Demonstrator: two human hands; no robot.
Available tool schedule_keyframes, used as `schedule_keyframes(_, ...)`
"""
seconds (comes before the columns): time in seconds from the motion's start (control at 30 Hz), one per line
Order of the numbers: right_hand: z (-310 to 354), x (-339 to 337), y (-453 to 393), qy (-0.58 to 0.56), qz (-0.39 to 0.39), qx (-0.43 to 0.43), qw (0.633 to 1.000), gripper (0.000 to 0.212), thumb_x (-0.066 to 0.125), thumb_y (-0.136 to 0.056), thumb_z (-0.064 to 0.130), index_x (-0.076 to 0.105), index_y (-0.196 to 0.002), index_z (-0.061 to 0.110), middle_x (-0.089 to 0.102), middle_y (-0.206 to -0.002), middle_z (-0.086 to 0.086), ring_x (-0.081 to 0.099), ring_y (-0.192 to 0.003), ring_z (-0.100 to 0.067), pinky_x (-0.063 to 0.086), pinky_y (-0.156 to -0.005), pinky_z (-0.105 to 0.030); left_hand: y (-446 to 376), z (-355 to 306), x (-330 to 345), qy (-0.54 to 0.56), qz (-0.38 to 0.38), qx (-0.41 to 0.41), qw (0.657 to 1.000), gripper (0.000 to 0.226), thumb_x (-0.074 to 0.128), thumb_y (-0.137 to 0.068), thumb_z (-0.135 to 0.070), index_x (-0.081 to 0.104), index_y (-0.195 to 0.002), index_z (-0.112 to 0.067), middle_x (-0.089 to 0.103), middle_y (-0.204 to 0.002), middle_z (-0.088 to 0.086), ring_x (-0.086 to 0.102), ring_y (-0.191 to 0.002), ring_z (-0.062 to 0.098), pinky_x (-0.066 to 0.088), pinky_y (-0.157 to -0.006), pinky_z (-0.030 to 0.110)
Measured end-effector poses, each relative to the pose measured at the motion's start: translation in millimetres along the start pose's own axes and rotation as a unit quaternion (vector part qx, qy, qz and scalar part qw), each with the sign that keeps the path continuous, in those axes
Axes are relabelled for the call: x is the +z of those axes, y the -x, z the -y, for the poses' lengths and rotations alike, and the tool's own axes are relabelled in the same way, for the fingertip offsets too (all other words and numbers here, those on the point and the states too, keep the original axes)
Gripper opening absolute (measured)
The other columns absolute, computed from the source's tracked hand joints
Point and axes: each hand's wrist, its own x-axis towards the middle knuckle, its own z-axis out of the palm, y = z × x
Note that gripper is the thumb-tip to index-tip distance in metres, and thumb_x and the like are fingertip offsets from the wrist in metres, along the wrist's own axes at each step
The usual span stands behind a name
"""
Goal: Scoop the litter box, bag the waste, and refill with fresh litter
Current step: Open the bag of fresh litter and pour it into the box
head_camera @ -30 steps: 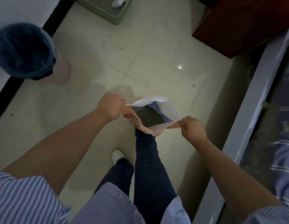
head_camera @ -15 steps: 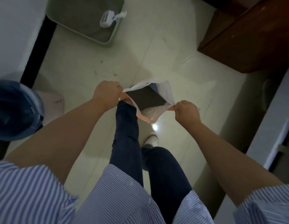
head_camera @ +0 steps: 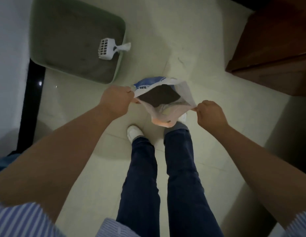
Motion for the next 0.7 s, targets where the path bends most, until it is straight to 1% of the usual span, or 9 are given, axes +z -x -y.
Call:
schedule_keyframes(0.07,-22,1,-16,0.003,-0.001,-0.036,0.999,0.043,0.082,-0.016,-0.021,0.05,-0.037,0.001,0.048,-0.035,-0.012,0.047,-0.025,-0.024,0.035,-0.03,-0.013,-19,12,-4,-0.015,-0.01,0.003,1.0,0.007,0.066,-0.052,0.002,0.061,-0.056,-0.002,0.059,-0.054,0.012,0.056,-0.039,0.024,0.036,-0.04,0.017)
schedule_keyframes(0.13,-40,0,-20,0.008,0.05,-0.073,0.996,0.043,0.083,-0.016,-0.017,0.051,-0.037,0.002,0.048,-0.036,-0.01,0.048,-0.027,-0.023,0.034,-0.031,-0.011,-37,18,-6,-0.015,0.038,-0.049,0.998,0.015,0.053,-0.08,0.0,0.064,-0.09,-0.001,0.065,-0.09,0.015,0.064,-0.079,0.029,0.048,-0.069,0.033)
schedule_keyframes(0.17,-47,-1,-19,0.011,0.067,-0.091,0.994,0.044,0.083,-0.015,-0.015,0.051,-0.037,0.004,0.049,-0.037,-0.009,0.048,-0.028,-0.022,0.033,-0.032,-0.01,-42,19,-8,-0.013,0.075,-0.095,0.993,0.023,0.046,-0.089,-0.007,0.059,-0.108,-0.003,0.06,-0.11,0.014,0.057,-0.101,0.03,0.043,-0.085,0.035)
schedule_keyframes(0.23,-54,2,-14,0.014,0.081,-0.111,0.99,0.044,0.083,-0.015,-0.013,0.05,-0.038,0.006,0.049,-0.039,-0.008,0.048,-0.03,-0.021,0.031,-0.033,-0.011,-51,16,-20,-0.015,0.11,-0.126,0.986,0.037,0.044,-0.092,-0.013,0.044,-0.129,-0.008,0.046,-0.13,0.012,0.042,-0.121,0.029,0.034,-0.099,0.036)
schedule_keyframes(0.37,-57,4,-12,-0.024,0.097,-0.118,0.988,0.042,0.083,-0.017,-0.013,0.052,-0.038,0.005,0.05,-0.038,-0.007,0.048,-0.03,-0.019,0.03,-0.034,-0.015,-76,-23,-31,-0.001,0.139,0.026,0.99,0.076,0.052,-0.092,-0.013,0.002,-0.149,-0.008,0.009,-0.154,0.011,0.012,-0.143,0.025,0.014,-0.114,0.033)
schedule_keyframes(0.47,-65,7,-13,-0.052,0.079,-0.13,0.987,0.041,0.081,-0.017,-0.016,0.051,-0.038,0.003,0.049,-0.038,-0.009,0.047,-0.029,-0.019,0.031,-0.035,-0.009,-90,-62,-30,0.024,0.188,0.106,0.976,0.079,0.052,-0.091,-0.007,-0.002,-0.149,-0.009,0.016,-0.152,0.01,0.02,-0.14,0.024,0.019,-0.114,0.031)
schedule_keyframes(0.57,-73,4,-9,-0.072,0.092,-0.118,0.986,0.043,0.08,-0.018,-0.019,0.05,-0.039,0.003,0.049,-0.039,-0.01,0.048,-0.03,-0.021,0.033,-0.035,-0.01,-93,-86,-20,0.059,0.245,0.081,0.964,0.075,0.052,-0.089,-0.006,0.005,-0.148,-0.006,0.038,-0.138,0.014,0.046,-0.12,0.028,0.039,-0.096,0.035)
schedule_keyframes(0.63,-76,4,-6,-0.078,0.106,-0.109,0.985,0.043,0.081,-0.017,-0.017,0.05,-0.039,0.003,0.05,-0.039,-0.011,0.049,-0.03,-0.022,0.035,-0.035,-0.01,-87,-95,-14,0.042,0.279,0.067,0.957,0.073,0.051,-0.089,-0.006,0.006,-0.146,-0.003,0.044,-0.134,0.016,0.054,-0.111,0.032,0.043,-0.089,0.036)
schedule_keyframes(0.7,-76,5,-3,-0.093,0.11,-0.108,0.984,0.044,0.082,-0.014,-0.016,0.051,-0.039,0.003,0.051,-0.039,-0.012,0.05,-0.03,-0.023,0.038,-0.035,-0.011,-81,-101,-10,0.009,0.302,0.064,0.951,0.072,0.052,-0.087,-0.008,0.008,-0.145,-0.002,0.048,-0.132,0.015,0.055,-0.111,0.031,0.039,-0.094,0.035)
